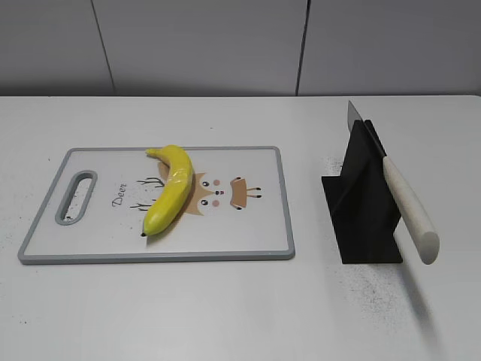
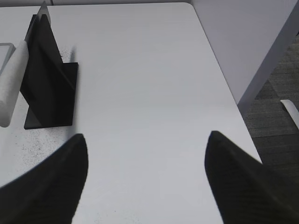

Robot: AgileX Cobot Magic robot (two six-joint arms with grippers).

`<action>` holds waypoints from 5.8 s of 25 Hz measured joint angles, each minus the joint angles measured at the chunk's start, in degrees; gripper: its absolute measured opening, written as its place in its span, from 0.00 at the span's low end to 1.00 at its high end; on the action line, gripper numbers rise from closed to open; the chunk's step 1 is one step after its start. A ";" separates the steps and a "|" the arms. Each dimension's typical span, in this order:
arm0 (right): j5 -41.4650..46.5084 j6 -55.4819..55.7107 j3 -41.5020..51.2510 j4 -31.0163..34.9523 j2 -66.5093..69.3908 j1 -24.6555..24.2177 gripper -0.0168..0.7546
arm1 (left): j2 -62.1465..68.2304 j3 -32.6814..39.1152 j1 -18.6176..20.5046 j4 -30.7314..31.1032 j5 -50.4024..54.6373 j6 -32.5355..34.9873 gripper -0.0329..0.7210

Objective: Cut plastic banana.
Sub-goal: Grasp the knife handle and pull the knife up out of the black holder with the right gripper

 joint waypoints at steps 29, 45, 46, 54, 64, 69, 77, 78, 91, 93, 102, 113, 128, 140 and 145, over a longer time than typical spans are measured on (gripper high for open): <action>0.00 0.00 0.00 0.00 0.00 0.00 0.79 | 0.00 0.00 0.00 0.00 0.00 0.00 0.82; 0.00 0.00 0.00 1.06 0.00 0.00 0.79 | 0.00 0.00 0.00 -0.53 0.00 0.00 0.82; 0.00 0.00 0.00 1.20 0.00 0.00 0.79 | 0.00 0.00 0.00 -0.59 0.00 0.00 0.82; 0.00 0.00 0.00 1.86 0.00 0.00 0.79 | 0.00 0.00 0.00 -0.93 0.00 0.00 0.82; 0.47 -2.09 -7.52 2.02 15.47 0.00 0.79 | 0.00 0.00 0.00 -0.97 0.00 0.00 0.81; 4.07 -2.00 -15.31 2.02 28.06 0.00 0.79 | 0.00 0.00 0.00 -0.97 0.00 0.00 0.81; 9.39 -0.83 -23.40 6.02 46.40 0.00 0.78 | 0.00 0.00 0.00 -0.97 0.00 0.00 0.79; 9.32 -0.83 -23.61 7.21 47.84 0.25 0.78 | 0.00 0.00 0.00 -0.97 0.00 0.00 0.78; 9.38 5.25 -29.32 7.84 68.34 19.50 0.78 | 0.00 0.00 0.00 -0.97 0.00 0.00 0.77; 8.80 6.09 -31.03 8.21 71.14 19.88 0.78 | 0.00 0.00 0.00 -0.97 0.00 0.00 0.77; 4.26 6.61 -34.25 12.24 83.11 20.08 0.78 | 0.00 0.00 0.00 -0.97 0.00 0.00 0.77; 2.88 7.57 -34.42 12.48 94.54 20.08 0.68 | 0.00 0.00 0.00 -0.97 0.00 0.00 0.77; 3.01 12.85 -34.49 12.46 97.29 20.08 0.23 | 0.00 0.00 0.00 -0.97 0.00 0.00 0.77; 7.04 13.04 -38.06 12.51 96.50 20.08 0.23 | 0.00 0.00 0.00 -0.97 0.00 0.00 0.77; 9.27 13.58 -42.64 11.83 94.99 20.08 0.23 | 0.00 0.00 0.00 -0.97 0.00 0.00 0.76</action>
